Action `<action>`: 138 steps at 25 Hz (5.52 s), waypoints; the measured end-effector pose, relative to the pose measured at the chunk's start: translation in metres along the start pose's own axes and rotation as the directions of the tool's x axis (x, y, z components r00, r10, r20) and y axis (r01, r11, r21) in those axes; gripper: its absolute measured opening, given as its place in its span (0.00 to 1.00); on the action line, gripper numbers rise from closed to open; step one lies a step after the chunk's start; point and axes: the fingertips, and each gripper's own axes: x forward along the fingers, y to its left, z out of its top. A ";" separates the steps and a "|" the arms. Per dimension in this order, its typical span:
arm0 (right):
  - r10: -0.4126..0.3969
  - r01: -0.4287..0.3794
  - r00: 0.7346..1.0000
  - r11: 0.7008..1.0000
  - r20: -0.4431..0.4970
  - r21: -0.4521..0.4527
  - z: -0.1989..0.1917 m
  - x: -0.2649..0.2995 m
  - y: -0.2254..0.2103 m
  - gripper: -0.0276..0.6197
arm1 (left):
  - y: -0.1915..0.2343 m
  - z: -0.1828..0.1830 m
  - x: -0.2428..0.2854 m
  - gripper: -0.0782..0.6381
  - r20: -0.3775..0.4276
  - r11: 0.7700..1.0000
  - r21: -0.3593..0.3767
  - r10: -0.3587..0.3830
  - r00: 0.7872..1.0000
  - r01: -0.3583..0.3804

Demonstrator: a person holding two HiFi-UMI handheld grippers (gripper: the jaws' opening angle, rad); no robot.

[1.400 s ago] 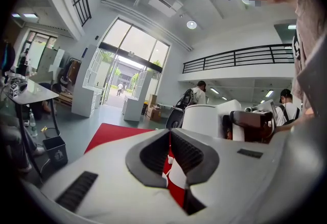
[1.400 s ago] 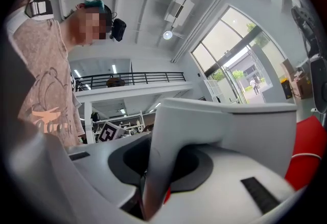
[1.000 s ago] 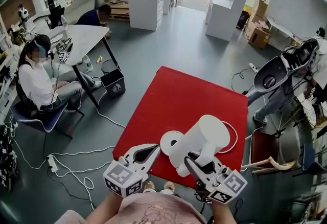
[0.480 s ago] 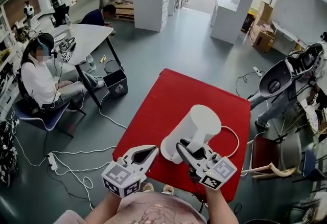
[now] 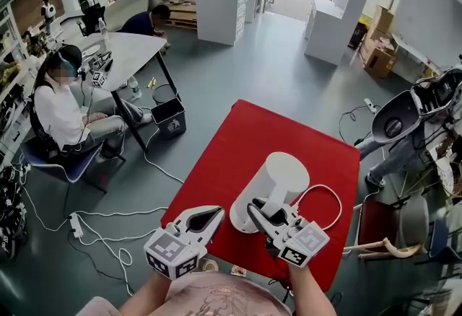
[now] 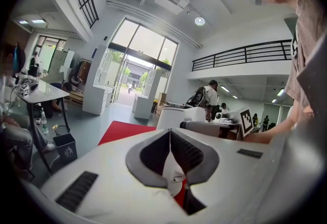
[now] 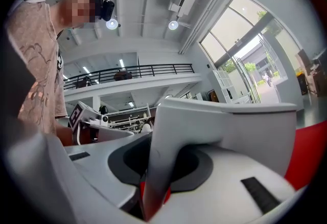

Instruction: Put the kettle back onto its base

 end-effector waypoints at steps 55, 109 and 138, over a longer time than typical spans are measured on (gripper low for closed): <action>-0.038 0.016 0.992 0.984 -0.120 -0.179 -0.076 0.017 0.047 0.20 | 0.011 -0.025 -0.003 0.09 -0.044 1.000 -0.030 0.007 0.999 -0.008; -0.070 0.009 0.970 0.967 -0.233 -0.253 -0.101 -0.015 0.061 0.36 | -0.017 -0.028 -0.021 0.09 -0.039 1.000 -0.018 -0.025 0.999 0.025; -0.309 0.315 0.949 0.937 0.062 -0.154 -0.021 -0.086 0.056 0.05 | -0.034 -0.020 -0.014 0.09 -0.021 0.989 -0.010 -0.148 0.989 0.148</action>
